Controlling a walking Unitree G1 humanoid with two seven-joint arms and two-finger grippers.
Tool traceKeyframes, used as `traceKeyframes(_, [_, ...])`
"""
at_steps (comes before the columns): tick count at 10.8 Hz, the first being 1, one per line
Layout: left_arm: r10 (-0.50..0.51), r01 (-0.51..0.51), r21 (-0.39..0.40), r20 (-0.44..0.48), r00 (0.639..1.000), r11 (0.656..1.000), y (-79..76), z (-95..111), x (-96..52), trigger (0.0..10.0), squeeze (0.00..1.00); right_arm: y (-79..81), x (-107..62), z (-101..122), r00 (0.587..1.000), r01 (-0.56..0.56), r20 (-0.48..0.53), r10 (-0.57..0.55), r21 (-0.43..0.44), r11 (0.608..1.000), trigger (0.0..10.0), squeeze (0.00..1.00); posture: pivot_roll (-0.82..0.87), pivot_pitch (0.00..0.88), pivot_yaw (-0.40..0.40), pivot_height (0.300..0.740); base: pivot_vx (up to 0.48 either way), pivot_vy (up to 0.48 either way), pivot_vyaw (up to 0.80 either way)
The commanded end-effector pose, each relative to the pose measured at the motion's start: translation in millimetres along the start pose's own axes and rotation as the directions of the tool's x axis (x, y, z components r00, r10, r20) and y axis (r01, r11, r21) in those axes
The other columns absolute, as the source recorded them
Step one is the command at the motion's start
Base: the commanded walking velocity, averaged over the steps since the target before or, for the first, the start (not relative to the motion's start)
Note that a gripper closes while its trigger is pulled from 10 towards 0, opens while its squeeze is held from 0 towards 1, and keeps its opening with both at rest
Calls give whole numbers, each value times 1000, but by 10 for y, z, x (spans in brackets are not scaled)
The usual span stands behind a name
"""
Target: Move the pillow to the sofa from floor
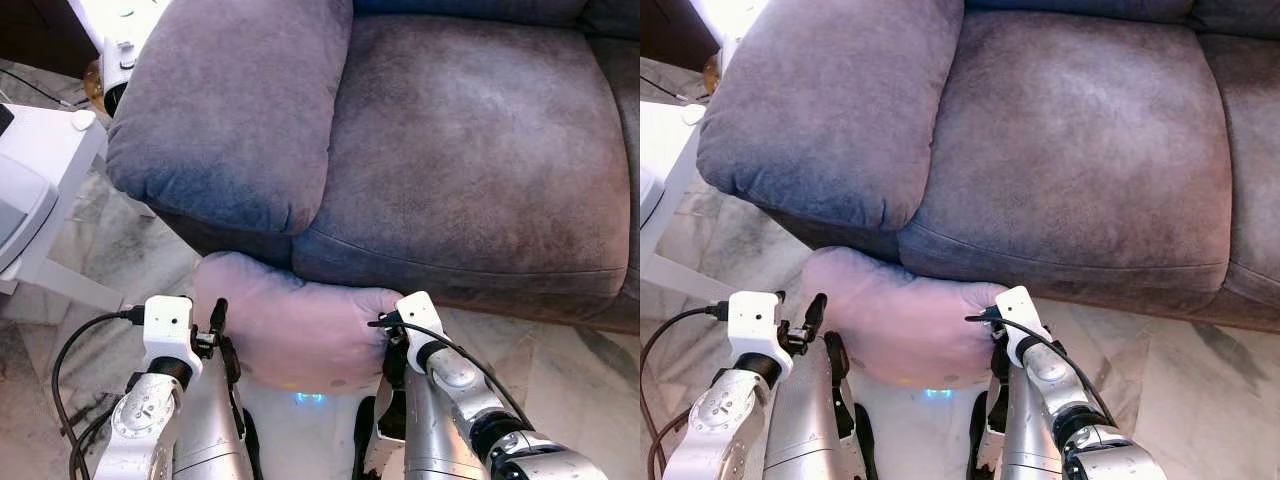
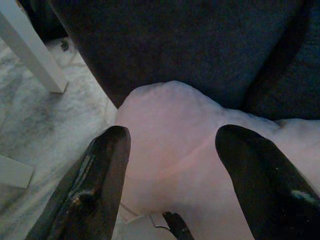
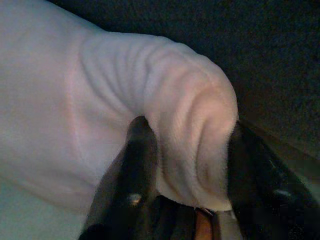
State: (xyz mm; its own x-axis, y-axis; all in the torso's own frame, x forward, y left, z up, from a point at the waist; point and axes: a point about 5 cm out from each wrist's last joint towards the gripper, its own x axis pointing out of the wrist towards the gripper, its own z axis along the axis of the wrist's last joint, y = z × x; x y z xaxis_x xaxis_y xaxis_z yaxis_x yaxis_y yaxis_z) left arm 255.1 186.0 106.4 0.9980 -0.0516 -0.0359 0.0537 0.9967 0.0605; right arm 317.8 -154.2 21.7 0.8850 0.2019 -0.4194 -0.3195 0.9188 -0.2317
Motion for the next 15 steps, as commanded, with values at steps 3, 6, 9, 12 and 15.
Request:
traceKeyframes(3, [9, -8, 22, -59, 998, 1000, 4, -129, -31, 10000, 0, 92, -74, -241, 996, -28, -81, 31, 28, 999, 0, 0, 304, 393, -47, 502, 0, 0, 0])
traceKeyframes(6, [11, -10, 16, -54, 998, 1000, -18, -140, 40, 10000, 0, 78, -53, -183, 998, -21, -61, 24, 49, 999, 0, 0, 292, 369, -54, 502, 0, 0, 0])
traceKeyframes(9, [22, -21, 14, -41, 999, 1000, 5, -146, 182, 10000, 0, -71, 10, 60, 998, 42, 38, -51, 213, 976, 9255, 0, 269, 307, -66, 502, 0, 0, 0])
traceKeyframes(12, [19, -19, 5, -33, 999, 1000, -15, -176, 295, 10000, 0, -250, -18, 101, 987, 106, 79, -141, 344, 933, 10000, 0, 238, 267, -65, 502, 0, 0, 0])
traceKeyframes(15, [12, -12, 3, -31, 999, 1000, -28, -201, 396, 10000, 0, -237, -41, 5, 987, 128, 40, -155, 382, 915, 10000, 0, 225, 238, -64, 502, 0, 0, 0])
